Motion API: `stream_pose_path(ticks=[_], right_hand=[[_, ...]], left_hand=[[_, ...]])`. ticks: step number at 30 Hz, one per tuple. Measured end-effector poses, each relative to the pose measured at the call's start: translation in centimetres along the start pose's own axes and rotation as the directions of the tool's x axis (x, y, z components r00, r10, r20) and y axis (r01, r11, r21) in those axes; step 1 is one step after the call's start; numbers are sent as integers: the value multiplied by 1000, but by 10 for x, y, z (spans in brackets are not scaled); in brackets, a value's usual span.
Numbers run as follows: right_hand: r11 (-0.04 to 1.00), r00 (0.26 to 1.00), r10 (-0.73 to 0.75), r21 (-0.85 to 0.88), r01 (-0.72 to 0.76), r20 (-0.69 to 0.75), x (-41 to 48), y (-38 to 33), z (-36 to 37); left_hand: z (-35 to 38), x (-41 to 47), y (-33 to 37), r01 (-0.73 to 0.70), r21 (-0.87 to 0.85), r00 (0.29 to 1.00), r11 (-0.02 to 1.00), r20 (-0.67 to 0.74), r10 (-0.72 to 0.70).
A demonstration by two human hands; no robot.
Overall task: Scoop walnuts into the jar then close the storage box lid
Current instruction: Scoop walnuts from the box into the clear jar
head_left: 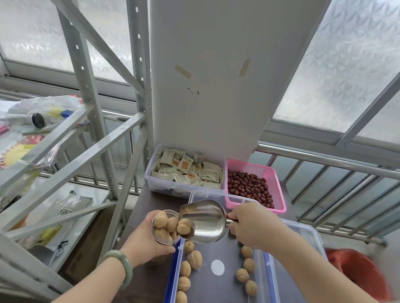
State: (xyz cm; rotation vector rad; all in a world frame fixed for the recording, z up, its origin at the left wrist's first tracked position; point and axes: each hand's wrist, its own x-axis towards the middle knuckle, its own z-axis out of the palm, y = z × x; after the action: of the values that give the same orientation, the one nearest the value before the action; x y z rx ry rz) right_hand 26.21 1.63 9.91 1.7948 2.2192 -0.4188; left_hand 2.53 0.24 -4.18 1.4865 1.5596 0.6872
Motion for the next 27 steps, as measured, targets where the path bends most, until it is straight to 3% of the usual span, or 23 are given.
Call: stream_pose_path(ticks=[5, 10, 23, 27], right_hand=[[998, 1000, 28, -47, -28, 1, -5, 6, 1], [993, 999, -33, -111, 34, 14, -11, 8, -3], [999, 997, 34, 44, -31, -69, -29, 19, -2], [1000, 998, 16, -6, -17, -55, -23, 4, 4]], left_hand=[[-1, 1, 0, 6, 28, 1000, 1000, 5, -6], [-1, 2, -2, 27, 23, 1000, 999, -10, -27], [9, -3, -7, 72, -21, 994, 997, -86, -74], [10, -3, 0, 45, -19, 997, 999, -64, -47]])
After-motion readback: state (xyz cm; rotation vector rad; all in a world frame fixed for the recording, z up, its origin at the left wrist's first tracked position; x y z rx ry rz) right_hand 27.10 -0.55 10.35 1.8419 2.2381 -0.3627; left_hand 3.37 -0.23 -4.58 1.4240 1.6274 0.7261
